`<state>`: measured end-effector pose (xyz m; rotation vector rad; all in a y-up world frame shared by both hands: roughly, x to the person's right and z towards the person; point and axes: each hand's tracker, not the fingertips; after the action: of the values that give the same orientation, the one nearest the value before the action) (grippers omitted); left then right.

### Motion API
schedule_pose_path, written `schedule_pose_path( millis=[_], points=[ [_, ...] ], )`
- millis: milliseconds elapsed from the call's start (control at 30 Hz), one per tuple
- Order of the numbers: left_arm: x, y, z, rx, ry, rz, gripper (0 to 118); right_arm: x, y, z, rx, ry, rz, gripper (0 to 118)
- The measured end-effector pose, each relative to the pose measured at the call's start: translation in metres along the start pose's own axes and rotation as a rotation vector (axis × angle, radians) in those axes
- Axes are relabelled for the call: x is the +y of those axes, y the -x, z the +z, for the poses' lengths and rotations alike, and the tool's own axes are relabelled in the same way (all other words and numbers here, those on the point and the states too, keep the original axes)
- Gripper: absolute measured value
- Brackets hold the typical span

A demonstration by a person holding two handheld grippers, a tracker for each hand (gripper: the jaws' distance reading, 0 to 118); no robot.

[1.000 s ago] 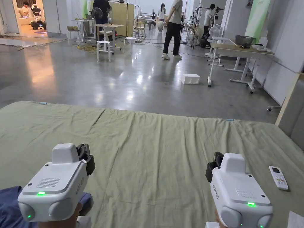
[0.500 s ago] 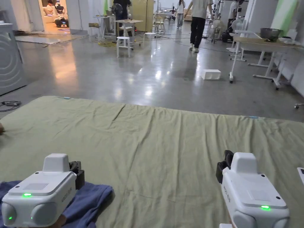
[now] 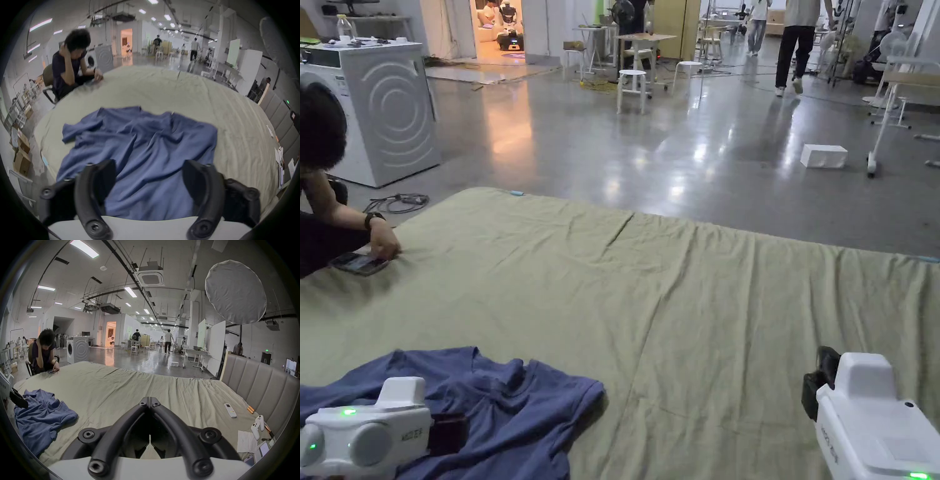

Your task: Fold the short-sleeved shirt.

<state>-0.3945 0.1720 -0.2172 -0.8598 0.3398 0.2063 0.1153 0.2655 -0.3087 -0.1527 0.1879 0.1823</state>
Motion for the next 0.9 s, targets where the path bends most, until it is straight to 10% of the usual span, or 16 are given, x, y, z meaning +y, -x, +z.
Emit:
schedule_pose_path(
  millis=[367,433,533,900],
  points=[
    [-0.046,0.009,-0.067,0.065,0.106,-0.059,90,-0.015,0.014,-0.002,0.019,0.031,0.118,0],
    [-0.042,0.003,-0.064,0.047,0.123,-0.073,72,-0.018,0.015,-0.001,0.021,0.035,0.120,0],
    [-0.047,-0.010,-0.054,0.043,0.061,-0.170,12,-0.021,0.016,0.002,0.025,0.050,0.107,0],
    [-0.038,0.003,-0.039,-0.037,-0.075,0.015,5,-0.026,0.016,0.009,0.028,0.052,0.150,0]
  ],
)
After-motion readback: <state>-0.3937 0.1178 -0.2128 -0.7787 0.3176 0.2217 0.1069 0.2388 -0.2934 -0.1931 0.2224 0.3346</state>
